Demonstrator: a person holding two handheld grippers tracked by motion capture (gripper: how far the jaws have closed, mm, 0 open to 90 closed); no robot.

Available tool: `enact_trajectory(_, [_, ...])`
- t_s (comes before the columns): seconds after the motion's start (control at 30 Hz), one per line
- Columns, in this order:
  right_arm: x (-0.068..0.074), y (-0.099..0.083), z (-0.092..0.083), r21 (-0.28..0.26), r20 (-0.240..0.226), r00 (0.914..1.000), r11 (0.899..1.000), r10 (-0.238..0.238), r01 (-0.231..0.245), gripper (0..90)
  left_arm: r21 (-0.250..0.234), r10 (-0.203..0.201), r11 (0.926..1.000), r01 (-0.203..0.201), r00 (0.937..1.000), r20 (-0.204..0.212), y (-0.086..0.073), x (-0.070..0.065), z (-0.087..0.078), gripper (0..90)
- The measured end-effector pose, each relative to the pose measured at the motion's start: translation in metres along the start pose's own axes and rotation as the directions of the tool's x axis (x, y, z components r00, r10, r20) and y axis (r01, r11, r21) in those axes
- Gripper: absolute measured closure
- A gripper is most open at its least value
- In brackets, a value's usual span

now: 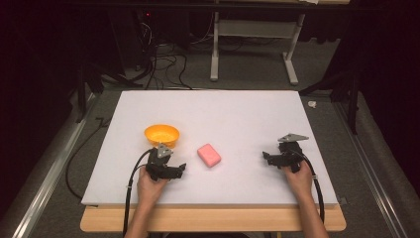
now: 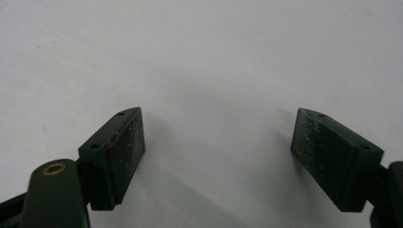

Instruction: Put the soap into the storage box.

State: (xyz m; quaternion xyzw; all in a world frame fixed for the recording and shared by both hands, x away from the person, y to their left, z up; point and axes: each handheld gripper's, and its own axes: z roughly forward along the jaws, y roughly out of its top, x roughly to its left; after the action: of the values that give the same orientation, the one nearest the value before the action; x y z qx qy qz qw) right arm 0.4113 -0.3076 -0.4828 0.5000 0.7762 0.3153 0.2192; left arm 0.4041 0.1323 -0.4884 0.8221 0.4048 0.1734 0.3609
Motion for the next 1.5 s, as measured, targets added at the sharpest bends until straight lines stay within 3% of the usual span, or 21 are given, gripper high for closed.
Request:
enact_trajectory(0.93, [0.0002,0.0,-0.0002,0.002,0.003,1.0,1.0,0.005,-0.005,18.4,-0.001,-0.007,1.0,0.007,1.0,-0.001,0.0001,0.0003,0.0,15.4])
enact_trajectory(1.43, [0.0,0.0,0.0,0.001,0.004,1.0,1.0,0.003,-0.003,18.4,-0.008,0.018,0.9998,-0.018,0.9995,-0.026,0.0007,-0.0033,-0.0017,15.7])
enact_trajectory(1.5, [0.0,0.0,0.0,0.001,0.005,1.0,1.0,0.002,-0.002,18.4,-0.019,0.017,0.9997,-0.018,0.9998,-0.014,0.001,-0.0045,-0.0028,16.0])
